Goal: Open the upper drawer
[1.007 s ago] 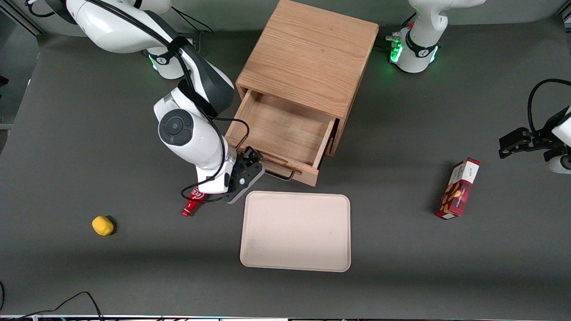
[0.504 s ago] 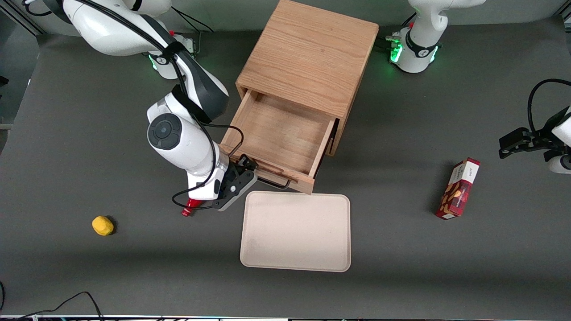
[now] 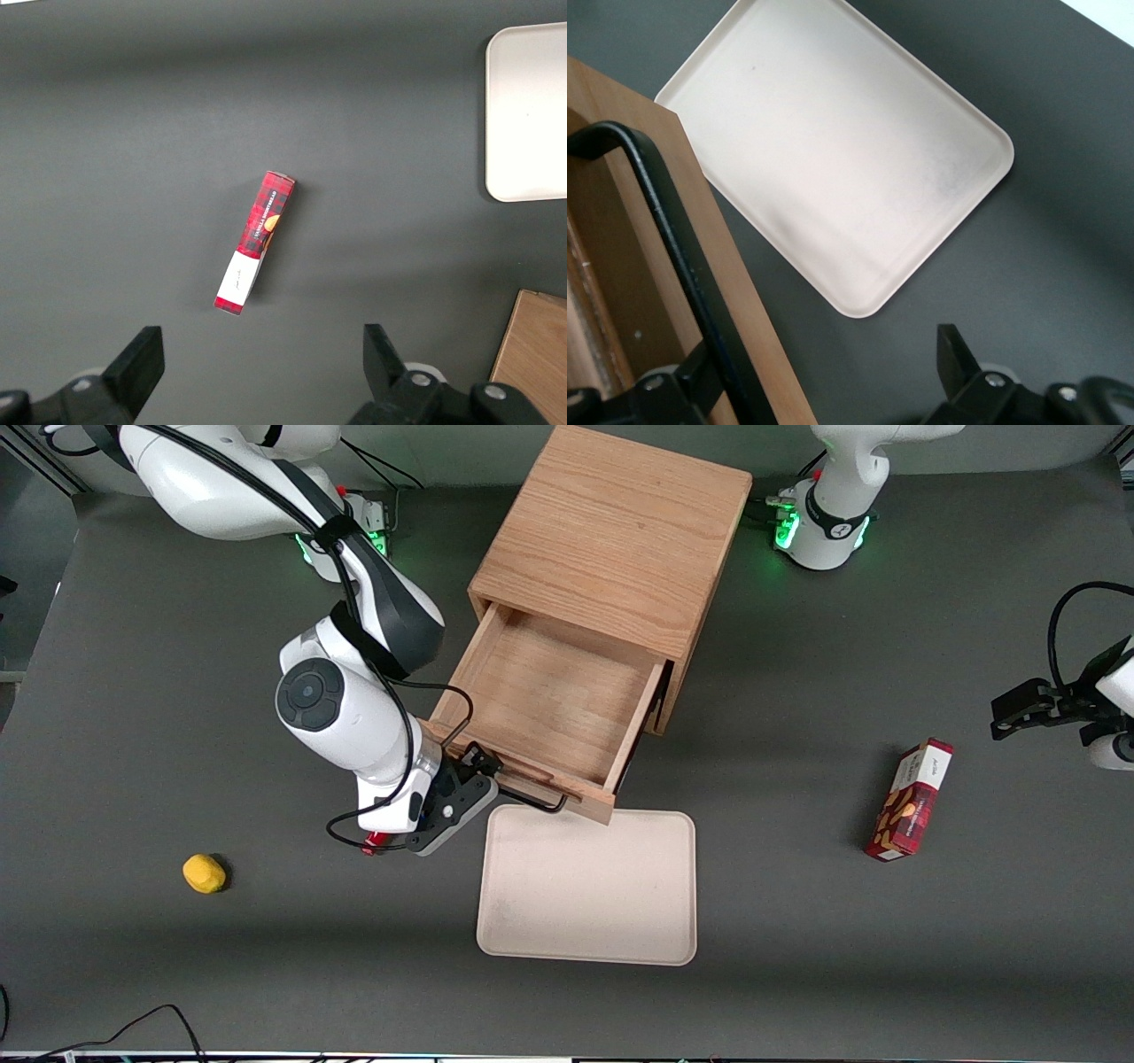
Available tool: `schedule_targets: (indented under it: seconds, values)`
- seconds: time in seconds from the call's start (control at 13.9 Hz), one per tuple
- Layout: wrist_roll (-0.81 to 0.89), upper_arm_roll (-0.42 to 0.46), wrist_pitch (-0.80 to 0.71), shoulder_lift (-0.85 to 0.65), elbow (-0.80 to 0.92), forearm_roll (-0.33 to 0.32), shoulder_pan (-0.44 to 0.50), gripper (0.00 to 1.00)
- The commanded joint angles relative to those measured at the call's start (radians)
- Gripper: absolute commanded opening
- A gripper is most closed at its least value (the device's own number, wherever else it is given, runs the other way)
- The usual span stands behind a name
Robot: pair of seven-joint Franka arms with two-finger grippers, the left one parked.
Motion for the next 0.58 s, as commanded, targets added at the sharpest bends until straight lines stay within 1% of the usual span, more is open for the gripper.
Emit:
schedule_targets:
  seconds: [0.0, 0.14, 0.29, 0.5]
  values:
    - [0.002, -0.028, 0.053, 0.004, 0.032, -0.021, 0.009, 1.0]
    - [0.007, -0.028, 0.052, 0.004, 0.032, -0.018, 0.011, 1.0]
    - [0.017, -0.026, 0.052, 0.004, 0.034, 0.009, 0.009, 1.0]
    - [0.021, -0.023, 0.046, -0.003, 0.045, 0.098, 0.007, 1.0]
